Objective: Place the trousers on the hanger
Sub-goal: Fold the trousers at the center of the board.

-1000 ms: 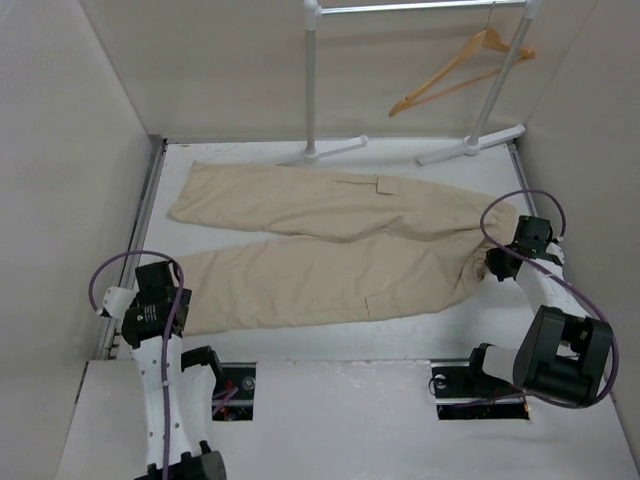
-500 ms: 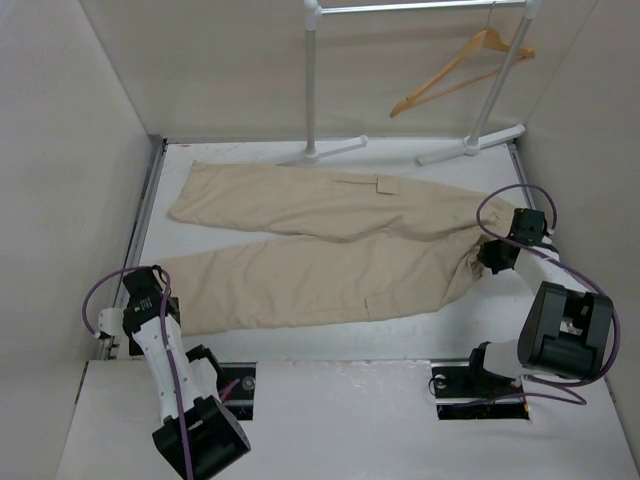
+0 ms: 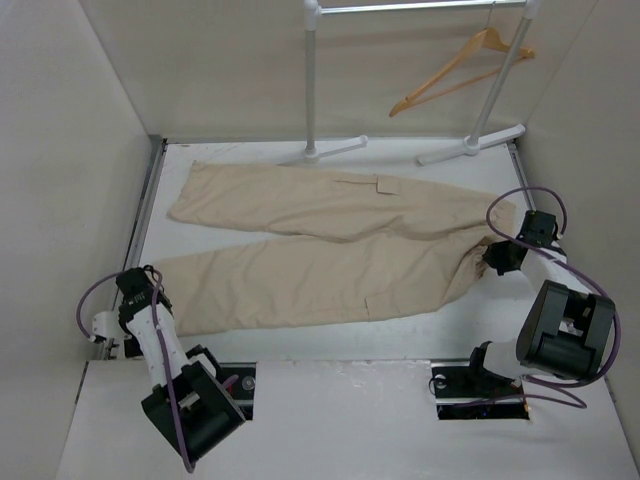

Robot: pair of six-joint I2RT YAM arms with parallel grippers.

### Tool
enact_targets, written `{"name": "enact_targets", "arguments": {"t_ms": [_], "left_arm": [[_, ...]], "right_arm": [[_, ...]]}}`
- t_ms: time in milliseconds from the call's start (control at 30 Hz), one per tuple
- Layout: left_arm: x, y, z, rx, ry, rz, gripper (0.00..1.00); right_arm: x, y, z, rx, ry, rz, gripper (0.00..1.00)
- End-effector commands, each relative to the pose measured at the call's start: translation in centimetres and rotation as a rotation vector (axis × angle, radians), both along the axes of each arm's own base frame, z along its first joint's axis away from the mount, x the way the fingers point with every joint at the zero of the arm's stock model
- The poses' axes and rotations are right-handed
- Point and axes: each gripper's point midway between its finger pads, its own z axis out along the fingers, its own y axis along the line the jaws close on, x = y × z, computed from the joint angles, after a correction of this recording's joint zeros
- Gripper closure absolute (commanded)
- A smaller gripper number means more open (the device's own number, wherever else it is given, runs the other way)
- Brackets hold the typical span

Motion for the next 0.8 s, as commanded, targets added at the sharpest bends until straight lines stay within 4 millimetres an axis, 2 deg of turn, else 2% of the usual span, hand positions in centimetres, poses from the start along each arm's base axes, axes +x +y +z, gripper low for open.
{"name": "enact_targets", "arguments": {"t_ms": [0,167,267,367,433,500,533,600,700,767], "left_arm": [[1.0,0.8,-1.4,-0.001,-0.063,0.051,0.37],[2.3,1.2,-3.6,-0.016,-0.115,0.063,0.44],[3.3,1.4,-4.0,-0.026,-0.159,0.079,0.52],[4.0,1.4,-4.2,-0.050,-0.185,0.091,0.79],[4.5,1.7,-3.6,-0.047,-0.191,0.081,0.90],[5.8,2.5,-1.8,-0.026,-0.229,0.065,0.96],[6.7,3.0,-0.1,-0.002,-0.251,0.050,0.97],[8.2,3.9,3.3,0.055,-0.270,0.012,0.98],[9.7,5.5,9.9,0.157,-0.282,-0.021,0.98],[10.4,6.4,12.7,0.198,-0.271,-0.054,0.99]], "right_arm": [[1.4,-0.9,1.7,-0.014,-0.068,-0.017,1.00],[1.1,-1.1,1.3,-0.015,-0.058,-0.023,1.00],[1.1,-1.2,1.5,-0.019,-0.064,-0.023,1.00],[0.9,-1.2,1.3,-0.027,-0.059,-0.024,1.00],[0.7,-1.2,0.9,-0.026,-0.047,-0.025,1.00],[0.7,-1.4,0.8,-0.025,-0.046,-0.030,1.00],[0.7,-1.4,0.7,-0.025,-0.044,-0.030,1.00],[0.7,-1.3,0.9,-0.029,-0.044,-0.027,1.00],[0.1,-1.6,1.4,-0.058,-0.034,-0.031,1.00],[-0.3,-1.8,1.7,-0.083,-0.030,-0.033,1.00]]}}
